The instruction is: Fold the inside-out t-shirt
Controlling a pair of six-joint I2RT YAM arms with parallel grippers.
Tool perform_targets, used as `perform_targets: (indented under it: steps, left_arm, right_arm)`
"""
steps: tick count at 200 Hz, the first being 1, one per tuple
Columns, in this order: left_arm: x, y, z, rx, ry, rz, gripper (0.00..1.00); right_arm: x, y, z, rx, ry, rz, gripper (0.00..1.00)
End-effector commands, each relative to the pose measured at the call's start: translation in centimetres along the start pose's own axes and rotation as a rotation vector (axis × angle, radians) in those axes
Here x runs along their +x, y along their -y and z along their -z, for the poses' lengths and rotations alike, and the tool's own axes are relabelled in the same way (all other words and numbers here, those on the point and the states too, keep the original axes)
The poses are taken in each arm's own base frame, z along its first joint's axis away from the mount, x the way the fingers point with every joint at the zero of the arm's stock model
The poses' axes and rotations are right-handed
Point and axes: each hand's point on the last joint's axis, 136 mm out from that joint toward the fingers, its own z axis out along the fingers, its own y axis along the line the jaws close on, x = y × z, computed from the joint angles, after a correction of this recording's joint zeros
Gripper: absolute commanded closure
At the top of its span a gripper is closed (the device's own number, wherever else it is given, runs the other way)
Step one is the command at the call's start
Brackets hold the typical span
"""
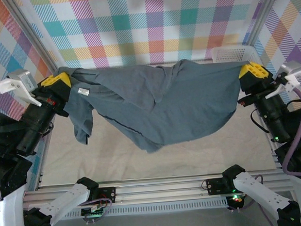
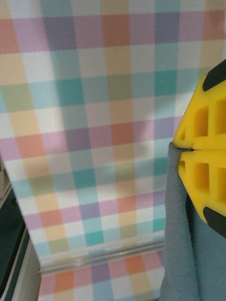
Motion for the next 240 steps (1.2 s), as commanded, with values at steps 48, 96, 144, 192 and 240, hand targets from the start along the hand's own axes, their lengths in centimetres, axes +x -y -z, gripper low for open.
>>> perform_targets:
  steps: [48, 96, 144, 192, 240]
  left_arm:
    - [22.7, -8.8, -11.7, -0.43, -0.577, 0.104, 0.94]
    - [38.2, -13.4, -8.3, -0.569, -0.936, 0.08, 0.32]
    - [43.1, -20.7, -4.6, -0.829, -1.085, 0.244, 0.3]
    - [45.9, -25.9, -3.0, -0.916, -1.078, 0.529, 0.2]
    - [50.3, -25.6, -2.4, -0.842, -1.151, 0.693, 0.2]
  right_arm:
    - [30.7, 1.9, -2.3, 0.148, -0.677, -0.362, 1.0]
    - [46.6, 2.3, 5.8, 0.313, -1.201, -0.497, 0.77]
    - [46.9, -4.4, -3.6, -0.141, -1.27, -0.191, 0.39]
    - [53.2, -12.8, -6.5, -0.341, -1.385, -0.033, 0.34]
    - [59.1, -13.5, -3.5, -0.265, -1.544, 0.005, 0.6]
